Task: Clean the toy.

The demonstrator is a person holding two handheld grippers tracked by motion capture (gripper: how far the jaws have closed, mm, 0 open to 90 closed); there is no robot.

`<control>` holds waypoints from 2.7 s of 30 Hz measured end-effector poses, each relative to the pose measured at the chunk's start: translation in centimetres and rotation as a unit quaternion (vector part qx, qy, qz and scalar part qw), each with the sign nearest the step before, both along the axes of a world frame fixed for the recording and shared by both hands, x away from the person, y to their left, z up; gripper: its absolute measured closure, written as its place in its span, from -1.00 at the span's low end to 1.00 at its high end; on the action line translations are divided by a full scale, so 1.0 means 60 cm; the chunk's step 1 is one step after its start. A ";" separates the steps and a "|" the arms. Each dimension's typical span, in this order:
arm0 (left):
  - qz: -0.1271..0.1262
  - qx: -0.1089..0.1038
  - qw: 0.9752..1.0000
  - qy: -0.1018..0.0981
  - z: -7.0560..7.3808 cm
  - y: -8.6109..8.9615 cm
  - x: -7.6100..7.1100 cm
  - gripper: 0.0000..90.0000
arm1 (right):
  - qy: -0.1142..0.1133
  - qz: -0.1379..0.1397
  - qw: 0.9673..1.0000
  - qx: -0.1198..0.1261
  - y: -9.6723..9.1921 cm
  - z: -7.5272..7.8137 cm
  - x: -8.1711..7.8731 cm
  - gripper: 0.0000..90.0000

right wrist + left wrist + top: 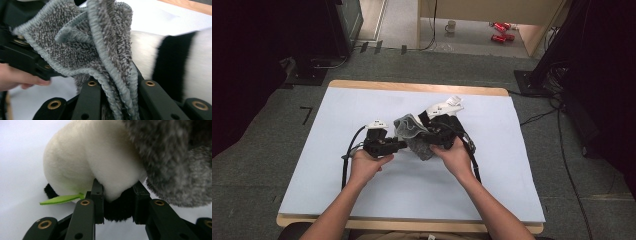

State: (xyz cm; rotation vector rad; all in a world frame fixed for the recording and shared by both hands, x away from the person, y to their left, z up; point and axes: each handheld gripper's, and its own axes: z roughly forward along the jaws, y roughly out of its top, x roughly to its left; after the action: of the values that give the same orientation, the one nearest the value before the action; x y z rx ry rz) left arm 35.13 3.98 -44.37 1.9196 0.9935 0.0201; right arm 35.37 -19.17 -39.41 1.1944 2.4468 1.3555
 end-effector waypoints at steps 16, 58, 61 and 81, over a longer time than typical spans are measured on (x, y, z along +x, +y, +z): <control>0.008 -0.013 1.000 0.018 0.004 0.018 0.023 0.54 | -0.006 -0.062 0.998 0.000 -0.095 0.012 0.019 0.77; -0.005 0.010 1.000 0.008 0.012 0.027 0.052 0.51 | 0.000 -0.209 0.977 0.051 -0.260 0.011 0.015 0.76; -0.003 0.006 1.000 0.011 0.013 0.026 0.051 0.50 | -0.011 -0.187 0.980 0.070 -0.247 0.033 0.006 0.76; -0.031 0.014 0.999 -0.039 0.047 0.047 0.047 -0.07 | 0.005 -0.142 0.990 0.017 -0.185 0.000 0.020 0.74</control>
State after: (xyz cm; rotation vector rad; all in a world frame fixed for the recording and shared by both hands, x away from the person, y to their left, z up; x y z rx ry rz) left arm 37.97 6.82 -41.55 1.9590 0.8861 0.0734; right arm 36.56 -30.28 -39.39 1.4915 2.1619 1.3141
